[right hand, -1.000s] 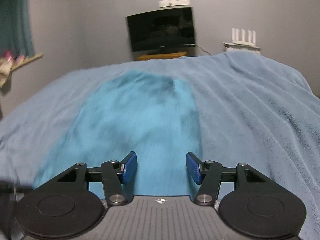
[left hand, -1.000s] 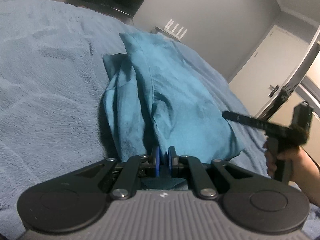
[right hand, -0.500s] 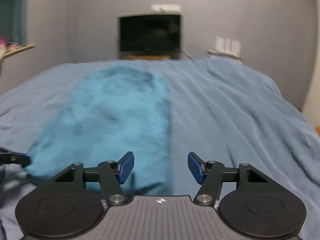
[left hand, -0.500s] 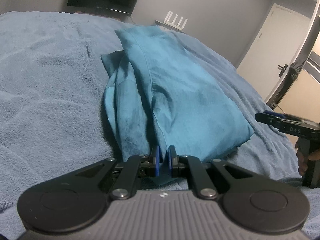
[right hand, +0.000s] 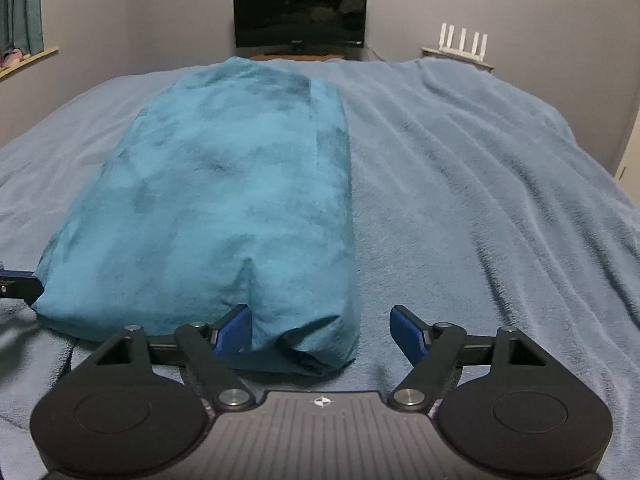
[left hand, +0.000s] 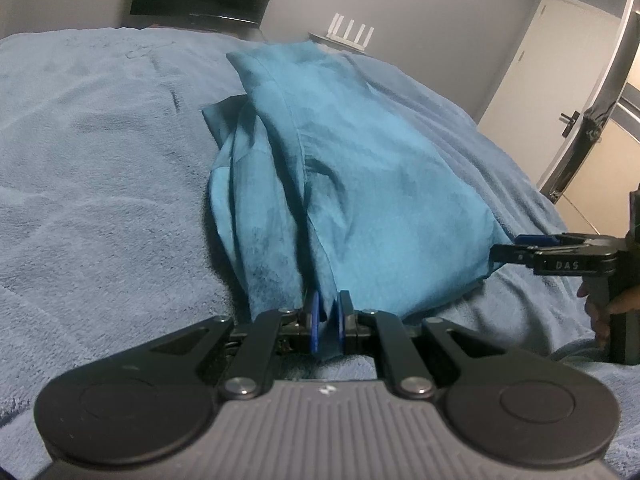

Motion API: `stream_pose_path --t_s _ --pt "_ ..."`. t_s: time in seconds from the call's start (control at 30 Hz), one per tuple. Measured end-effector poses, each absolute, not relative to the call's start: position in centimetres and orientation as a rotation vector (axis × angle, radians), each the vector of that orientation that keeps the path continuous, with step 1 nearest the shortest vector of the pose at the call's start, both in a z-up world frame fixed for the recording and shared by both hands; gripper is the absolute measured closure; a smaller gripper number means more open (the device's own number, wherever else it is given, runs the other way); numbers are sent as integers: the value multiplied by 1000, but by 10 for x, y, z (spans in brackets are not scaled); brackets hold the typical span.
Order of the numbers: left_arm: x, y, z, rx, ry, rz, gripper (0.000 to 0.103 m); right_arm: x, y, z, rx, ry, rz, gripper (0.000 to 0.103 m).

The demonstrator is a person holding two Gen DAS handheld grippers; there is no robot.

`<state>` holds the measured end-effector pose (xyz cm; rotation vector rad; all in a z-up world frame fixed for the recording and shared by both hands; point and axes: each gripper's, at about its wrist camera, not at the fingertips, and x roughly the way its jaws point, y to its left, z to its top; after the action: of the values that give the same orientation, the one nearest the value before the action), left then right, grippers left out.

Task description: Fold large clothes

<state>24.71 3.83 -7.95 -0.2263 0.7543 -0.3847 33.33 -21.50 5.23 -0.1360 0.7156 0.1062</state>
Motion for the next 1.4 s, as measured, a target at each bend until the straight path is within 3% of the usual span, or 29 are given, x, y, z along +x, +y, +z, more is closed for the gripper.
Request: stream_pose_path --t_s 0.13,0.23,0.3,0.37,0.4,0.43,0.67,0.9,0.97,1.13,1.4 --pt "246 36 -79 -200 759 -368 99 327 -221 57 -108 687 83 28" --pt "240 37 -72 -200 728 -348 99 315 -231 70 -74 620 4 42" --pt "232 40 -57 -214 651 -340 97 303 -241 82 -18 562 -40 41" --pt "232 36 -41 -177 593 -335 78 289 -249 92 46 499 -25 40" --pt "235 30 -32 -131 568 -325 59 284 -250 96 60 477 -8 40" --pt "240 22 -24 -85 544 -315 49 281 -248 98 63 462 22 41" --pt "325 -37 7 -6 518 -343 43 286 -216 85 -65 477 180 46" --pt "419 -86 -21 140 635 -271 43 312 -202 56 -115 499 267 46" --pt "442 -91 -35 213 674 -197 43 320 -203 48 -99 495 287 43" --pt "487 -69 -50 186 673 -53 25 329 -208 37 -75 440 296 36" --pt "526 -21 -53 68 730 177 23 342 -218 25 -12 409 285 23"
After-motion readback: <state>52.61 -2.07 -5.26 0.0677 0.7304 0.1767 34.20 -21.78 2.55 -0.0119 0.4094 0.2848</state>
